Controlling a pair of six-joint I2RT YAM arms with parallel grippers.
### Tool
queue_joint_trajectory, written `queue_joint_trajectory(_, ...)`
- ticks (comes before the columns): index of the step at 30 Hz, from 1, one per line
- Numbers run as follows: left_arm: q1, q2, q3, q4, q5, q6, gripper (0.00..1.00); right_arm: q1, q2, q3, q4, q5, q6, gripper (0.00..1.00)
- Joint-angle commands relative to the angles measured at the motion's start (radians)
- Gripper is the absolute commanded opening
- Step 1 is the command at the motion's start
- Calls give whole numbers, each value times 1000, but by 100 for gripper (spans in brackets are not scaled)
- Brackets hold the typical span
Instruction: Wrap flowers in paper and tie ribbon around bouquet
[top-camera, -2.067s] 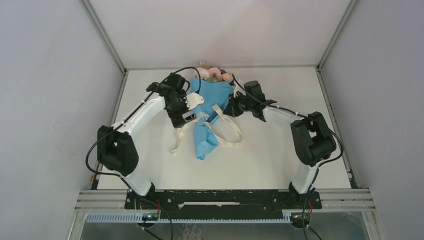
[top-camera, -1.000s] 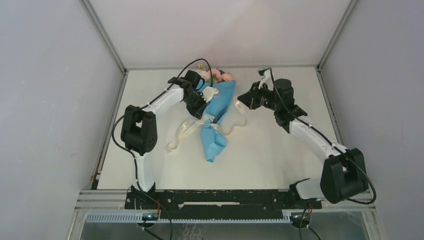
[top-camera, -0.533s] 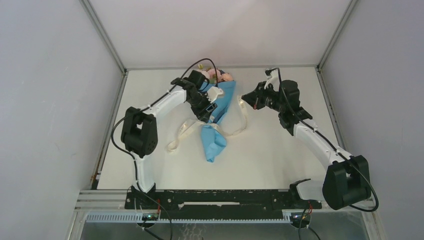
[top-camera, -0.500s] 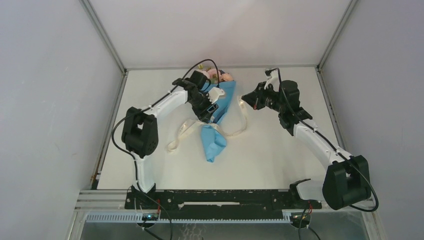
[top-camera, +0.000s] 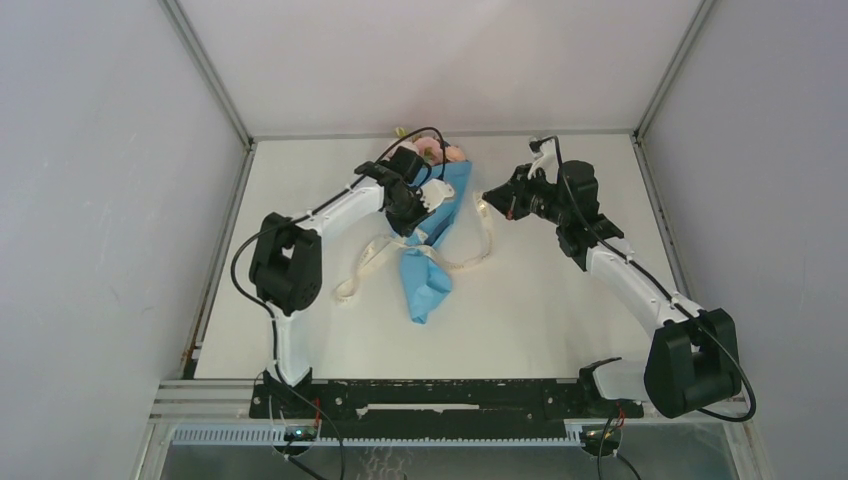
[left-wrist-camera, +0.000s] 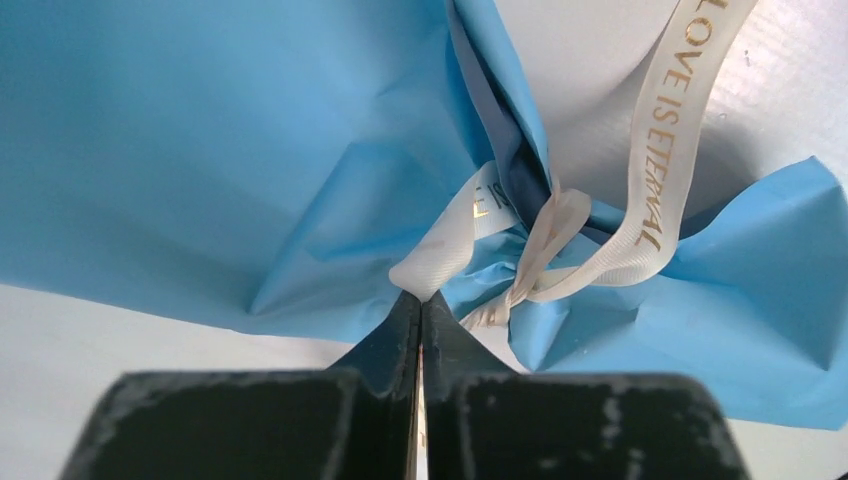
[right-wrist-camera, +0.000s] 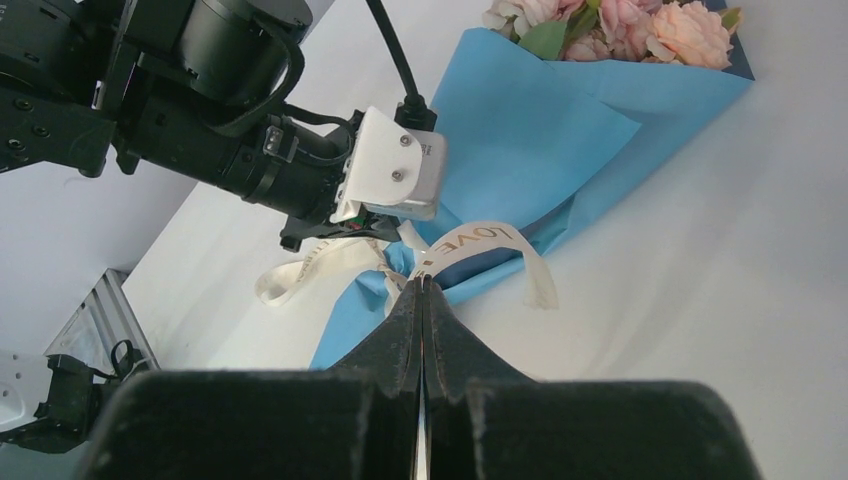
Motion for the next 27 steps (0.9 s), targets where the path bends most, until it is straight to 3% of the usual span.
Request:
queue_joint_trajectory(1,0,-58,-12,38,-39,9,0,-7,-22,-3,40,-12,20,0)
queue_joint_trajectory(6,72,-177,16,11,40,-41,0,-48,-76,-2,51,-38,43,0)
queue_joint_trajectory(12,299,-309,10,-47,171,-125,0,-72,-171,10,95,-42,54,0)
queue_joint_trajectory(16,480,-377,-98,-42,153,-148,0,-60,-195,49,129,-65,67,0)
queue_joint_trajectory(19,576,-400,-199,-41,55,-130,3,-23,-202,96,144,-74,58,0)
queue_joint_trajectory(20,585,-403,-234,-45,8,-99,14,-5,-202,110,149,-76,51,0)
queue_joint_trajectory(22,582,-418,-280,-71,-49,-46,51,40,-203,142,165,-85,35,0)
queue_joint_trajectory(23,575,-434,-285,-95,-41,-17,64,62,-201,158,174,-91,28,0)
queue_joint_trajectory(25,545,-484,-244,-150,27,28,78,106,-195,187,196,-100,11,0)
queue_joint_trajectory(27,470,-537,-149,-192,195,62,90,146,-182,216,223,-98,3,0)
